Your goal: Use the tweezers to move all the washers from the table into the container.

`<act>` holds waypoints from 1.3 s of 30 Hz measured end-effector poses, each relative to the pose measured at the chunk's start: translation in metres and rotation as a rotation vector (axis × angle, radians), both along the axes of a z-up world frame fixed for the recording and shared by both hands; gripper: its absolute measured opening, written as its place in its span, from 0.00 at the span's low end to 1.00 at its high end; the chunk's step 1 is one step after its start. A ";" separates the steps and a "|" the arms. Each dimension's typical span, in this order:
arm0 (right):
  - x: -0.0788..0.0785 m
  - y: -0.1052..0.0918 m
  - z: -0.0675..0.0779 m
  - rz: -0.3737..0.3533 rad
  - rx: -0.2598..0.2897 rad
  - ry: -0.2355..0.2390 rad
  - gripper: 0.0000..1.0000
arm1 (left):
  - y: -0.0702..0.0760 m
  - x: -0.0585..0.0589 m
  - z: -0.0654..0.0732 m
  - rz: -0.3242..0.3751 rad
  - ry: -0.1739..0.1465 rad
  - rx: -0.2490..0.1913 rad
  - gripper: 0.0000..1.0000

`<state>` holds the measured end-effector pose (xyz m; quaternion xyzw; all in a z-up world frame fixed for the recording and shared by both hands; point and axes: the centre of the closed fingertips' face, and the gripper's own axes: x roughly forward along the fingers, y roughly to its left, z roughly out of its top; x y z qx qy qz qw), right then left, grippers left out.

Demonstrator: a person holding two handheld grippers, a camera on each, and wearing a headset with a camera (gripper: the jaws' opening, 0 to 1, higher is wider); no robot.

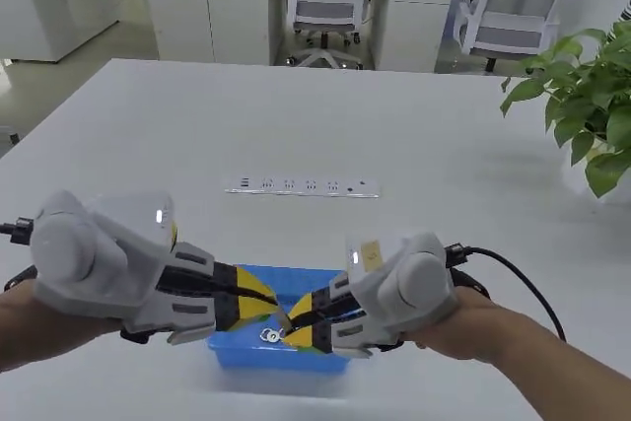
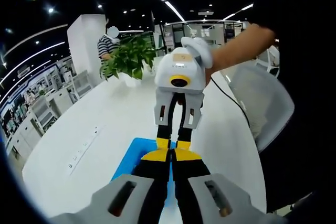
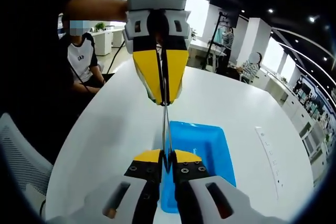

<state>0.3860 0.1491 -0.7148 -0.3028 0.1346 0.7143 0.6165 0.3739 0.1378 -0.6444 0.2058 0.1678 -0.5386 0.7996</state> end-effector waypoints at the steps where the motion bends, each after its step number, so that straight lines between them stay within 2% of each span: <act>1: -0.001 -0.001 -0.001 0.000 -0.004 0.001 0.09 | 0.001 -0.001 -0.002 0.001 0.004 0.001 0.05; 14: -0.024 -0.008 -0.019 0.021 -0.057 0.023 0.08 | 0.014 -0.024 -0.033 0.000 0.070 0.063 0.05; 20: -0.031 -0.011 -0.026 0.033 -0.083 0.018 0.08 | 0.019 -0.032 -0.049 0.010 0.103 0.071 0.05; 28: -0.043 -0.016 -0.042 0.034 -0.109 0.033 0.08 | 0.019 -0.042 -0.070 0.008 0.140 0.101 0.05; 33: -0.048 -0.017 -0.054 0.024 -0.133 0.024 0.08 | 0.020 -0.045 -0.088 -0.002 0.157 0.151 0.05; 39: -0.049 -0.020 -0.065 0.008 -0.158 0.007 0.08 | 0.021 -0.046 -0.106 -0.007 0.170 0.189 0.05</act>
